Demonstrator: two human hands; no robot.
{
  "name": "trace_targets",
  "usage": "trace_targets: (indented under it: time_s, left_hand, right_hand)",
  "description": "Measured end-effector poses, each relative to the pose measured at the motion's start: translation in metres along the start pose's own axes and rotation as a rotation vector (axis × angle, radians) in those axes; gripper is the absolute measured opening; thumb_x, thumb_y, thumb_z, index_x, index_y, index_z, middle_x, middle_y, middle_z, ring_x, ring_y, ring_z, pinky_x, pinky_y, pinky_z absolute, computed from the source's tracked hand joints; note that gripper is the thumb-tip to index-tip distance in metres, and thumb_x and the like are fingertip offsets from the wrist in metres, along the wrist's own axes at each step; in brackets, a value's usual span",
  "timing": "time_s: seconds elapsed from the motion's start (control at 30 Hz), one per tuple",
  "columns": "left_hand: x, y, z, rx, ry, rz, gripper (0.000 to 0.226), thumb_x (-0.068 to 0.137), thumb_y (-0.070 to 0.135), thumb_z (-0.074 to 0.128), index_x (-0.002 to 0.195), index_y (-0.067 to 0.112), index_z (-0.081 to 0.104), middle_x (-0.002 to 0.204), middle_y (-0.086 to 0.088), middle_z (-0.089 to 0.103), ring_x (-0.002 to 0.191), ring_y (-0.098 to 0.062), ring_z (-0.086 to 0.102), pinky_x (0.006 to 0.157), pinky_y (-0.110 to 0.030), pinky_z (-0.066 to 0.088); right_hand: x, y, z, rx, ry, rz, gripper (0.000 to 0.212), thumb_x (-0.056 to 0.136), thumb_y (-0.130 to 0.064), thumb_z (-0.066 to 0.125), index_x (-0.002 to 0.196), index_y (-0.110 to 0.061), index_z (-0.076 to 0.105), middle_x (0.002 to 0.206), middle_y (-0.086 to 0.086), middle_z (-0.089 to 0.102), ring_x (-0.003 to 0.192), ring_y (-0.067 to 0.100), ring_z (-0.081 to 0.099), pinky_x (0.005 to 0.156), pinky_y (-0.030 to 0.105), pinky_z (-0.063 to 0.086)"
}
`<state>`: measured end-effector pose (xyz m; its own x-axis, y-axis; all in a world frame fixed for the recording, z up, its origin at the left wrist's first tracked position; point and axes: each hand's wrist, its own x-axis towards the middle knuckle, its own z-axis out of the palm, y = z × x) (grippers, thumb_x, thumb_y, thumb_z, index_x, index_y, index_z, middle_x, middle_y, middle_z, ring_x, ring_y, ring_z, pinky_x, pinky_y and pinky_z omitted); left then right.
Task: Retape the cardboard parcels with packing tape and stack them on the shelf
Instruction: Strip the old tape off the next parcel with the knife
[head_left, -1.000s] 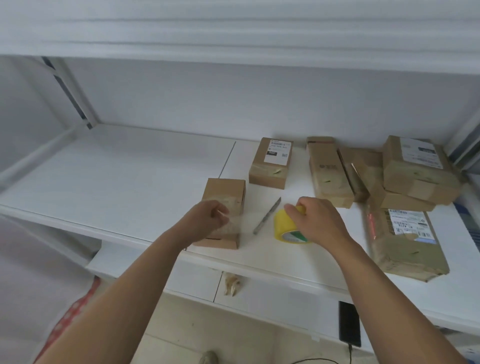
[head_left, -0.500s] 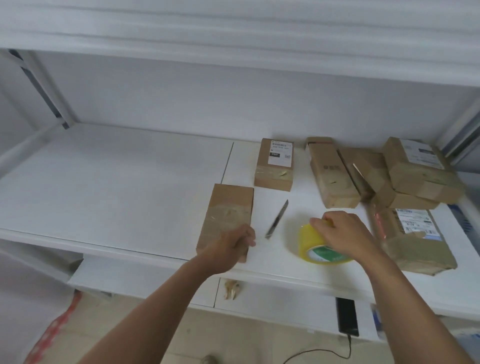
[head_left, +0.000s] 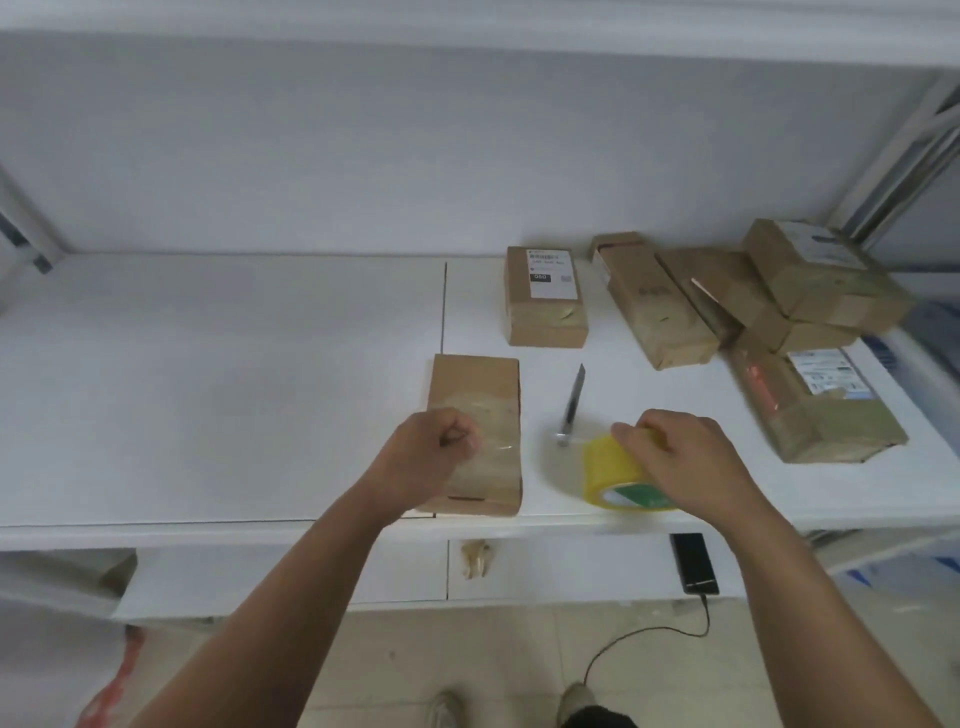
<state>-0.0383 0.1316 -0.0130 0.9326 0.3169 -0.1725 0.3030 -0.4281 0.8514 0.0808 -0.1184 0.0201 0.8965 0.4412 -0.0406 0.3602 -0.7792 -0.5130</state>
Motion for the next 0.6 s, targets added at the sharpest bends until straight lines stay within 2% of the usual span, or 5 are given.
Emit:
trace_targets:
  time_s: [0.1, 0.17, 0.33, 0.5, 0.6]
  left_hand:
    - [0.005, -0.003, -0.007, -0.034, 0.041, -0.063, 0.011, 0.092, 0.019, 0.065, 0.101, 0.025, 0.065, 0.100, 0.003, 0.070, 0.097, -0.011, 0.065, 0.091, -0.028, 0.051]
    - [0.007, -0.003, -0.009, -0.107, 0.086, -0.099, 0.006, 0.089, 0.018, 0.069, 0.090, 0.023, 0.068, 0.096, 0.006, 0.072, 0.095, -0.011, 0.066, 0.088, -0.028, 0.052]
    - [0.010, 0.001, -0.012, -0.237, 0.113, -0.146, 0.012, 0.091, 0.013, 0.066, 0.083, 0.020, 0.070, 0.089, 0.011, 0.070, 0.087, -0.003, 0.063, 0.070, -0.017, 0.045]
    - [0.018, 0.003, -0.025, -0.290, 0.123, -0.133, 0.007, 0.090, 0.013, 0.069, 0.083, 0.016, 0.069, 0.077, 0.002, 0.067, 0.071, -0.010, 0.059, 0.073, -0.022, 0.047]
    - [0.021, -0.001, -0.024, -0.230, 0.113, -0.155, 0.001, 0.089, 0.015, 0.070, 0.089, 0.015, 0.069, 0.081, 0.000, 0.066, 0.076, -0.015, 0.060, 0.071, -0.023, 0.045]
  right_hand:
    - [-0.003, -0.010, 0.004, -0.029, 0.033, -0.008, 0.045, 0.095, -0.046, 0.053, 0.072, -0.007, 0.057, 0.069, 0.007, 0.059, 0.074, 0.022, 0.055, 0.071, 0.037, 0.046]
    - [-0.001, -0.016, 0.004, -0.076, 0.048, -0.018, 0.046, 0.096, -0.047, 0.052, 0.076, -0.006, 0.059, 0.072, 0.007, 0.061, 0.076, 0.023, 0.055, 0.072, 0.037, 0.047]
    - [0.010, -0.027, 0.004, -0.135, 0.051, -0.022, 0.044, 0.096, -0.048, 0.051, 0.078, -0.009, 0.060, 0.074, 0.004, 0.060, 0.078, 0.025, 0.055, 0.070, 0.037, 0.046]
    - [0.022, -0.033, -0.003, -0.093, 0.061, -0.061, 0.043, 0.096, -0.049, 0.051, 0.081, -0.010, 0.062, 0.077, 0.003, 0.060, 0.078, 0.023, 0.055, 0.070, 0.037, 0.046]
    - [0.026, -0.031, -0.003, -0.115, -0.008, -0.064, 0.038, 0.095, -0.054, 0.052, 0.085, -0.019, 0.063, 0.082, -0.003, 0.062, 0.082, 0.018, 0.056, 0.070, 0.035, 0.046]
